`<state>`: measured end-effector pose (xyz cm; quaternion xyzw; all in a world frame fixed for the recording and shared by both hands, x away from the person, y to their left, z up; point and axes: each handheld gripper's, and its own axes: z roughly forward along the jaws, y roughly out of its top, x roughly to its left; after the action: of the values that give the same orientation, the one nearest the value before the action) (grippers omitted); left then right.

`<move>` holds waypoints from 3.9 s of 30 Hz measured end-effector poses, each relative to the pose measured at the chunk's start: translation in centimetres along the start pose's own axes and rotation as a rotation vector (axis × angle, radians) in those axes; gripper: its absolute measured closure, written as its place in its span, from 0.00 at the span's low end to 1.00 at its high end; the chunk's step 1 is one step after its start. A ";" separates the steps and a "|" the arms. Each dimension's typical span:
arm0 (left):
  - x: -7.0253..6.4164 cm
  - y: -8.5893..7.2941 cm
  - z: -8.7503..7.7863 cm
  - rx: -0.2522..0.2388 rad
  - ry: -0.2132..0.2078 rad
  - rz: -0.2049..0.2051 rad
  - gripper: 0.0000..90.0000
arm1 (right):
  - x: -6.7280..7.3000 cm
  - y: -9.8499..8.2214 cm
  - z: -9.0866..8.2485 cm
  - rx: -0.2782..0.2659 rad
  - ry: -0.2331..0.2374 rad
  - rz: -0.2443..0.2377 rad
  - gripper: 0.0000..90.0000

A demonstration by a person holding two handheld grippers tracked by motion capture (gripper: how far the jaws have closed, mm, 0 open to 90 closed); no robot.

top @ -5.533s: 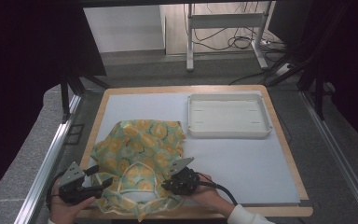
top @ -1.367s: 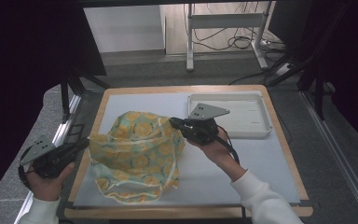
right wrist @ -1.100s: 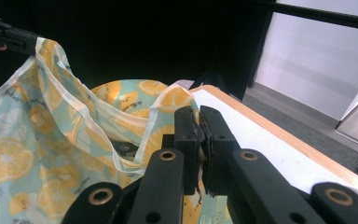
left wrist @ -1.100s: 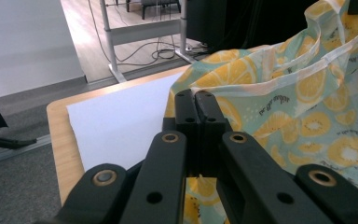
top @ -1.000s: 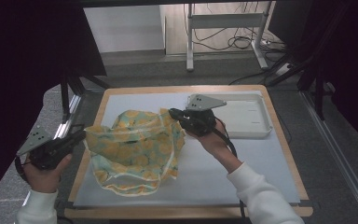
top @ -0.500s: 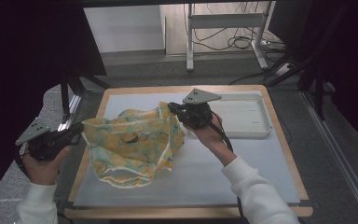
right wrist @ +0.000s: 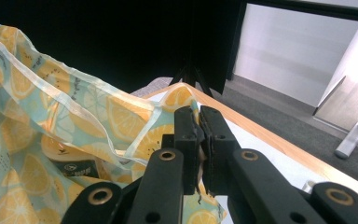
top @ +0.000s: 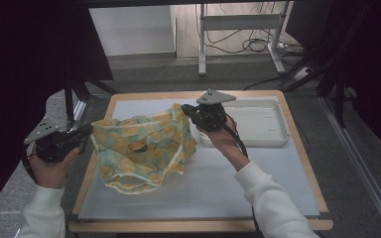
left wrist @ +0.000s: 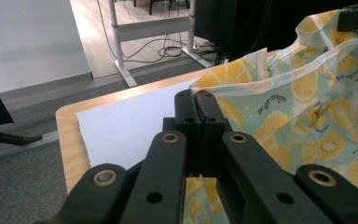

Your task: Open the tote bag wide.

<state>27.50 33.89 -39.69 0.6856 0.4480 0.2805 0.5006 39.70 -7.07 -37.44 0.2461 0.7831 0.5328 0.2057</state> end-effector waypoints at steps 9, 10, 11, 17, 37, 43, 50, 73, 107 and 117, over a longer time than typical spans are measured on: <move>0.4 0.3 0.9 0.015 0.013 -0.013 1.00 | -0.8 -0.2 0.6 0.005 -0.019 0.023 0.94; 0.5 0.4 1.0 0.014 0.014 -0.016 1.00 | -1.0 -0.2 0.6 0.002 -0.021 0.023 0.94; 0.6 0.5 1.1 0.014 0.016 -0.017 1.00 | -1.0 -0.1 0.7 0.000 -0.024 0.028 0.94; 1.1 1.3 1.4 0.001 0.035 -0.030 1.00 | -1.5 0.4 0.9 -0.026 -0.043 0.041 0.94; 2.7 -1.6 4.8 0.099 0.074 -0.084 1.00 | -1.3 -2.9 5.6 0.134 -0.028 0.038 0.94; 3.4 -2.4 6.1 0.129 0.079 -0.106 1.00 | -1.3 -3.8 6.9 0.173 -0.035 0.035 0.94; 3.5 -3.9 6.9 0.176 0.070 -0.113 1.00 | -1.0 -4.9 7.7 0.218 -0.034 0.024 0.94; 3.1 -8.5 7.5 0.291 0.051 -0.106 1.00 | 0.0 -8.8 8.9 0.369 0.024 0.012 0.94; 2.2 -9.0 7.1 0.251 0.076 -0.110 0.64 | -0.2 -10.1 7.8 0.359 0.025 0.022 0.62; 2.6 -7.0 3.4 0.147 0.026 -0.143 0.27 | -1.1 -6.9 4.5 0.183 0.027 0.092 0.44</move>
<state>29.15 35.43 -47.58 0.6830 0.5218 0.2194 0.4616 42.08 -6.63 -45.34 0.2924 0.8190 0.4712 0.1474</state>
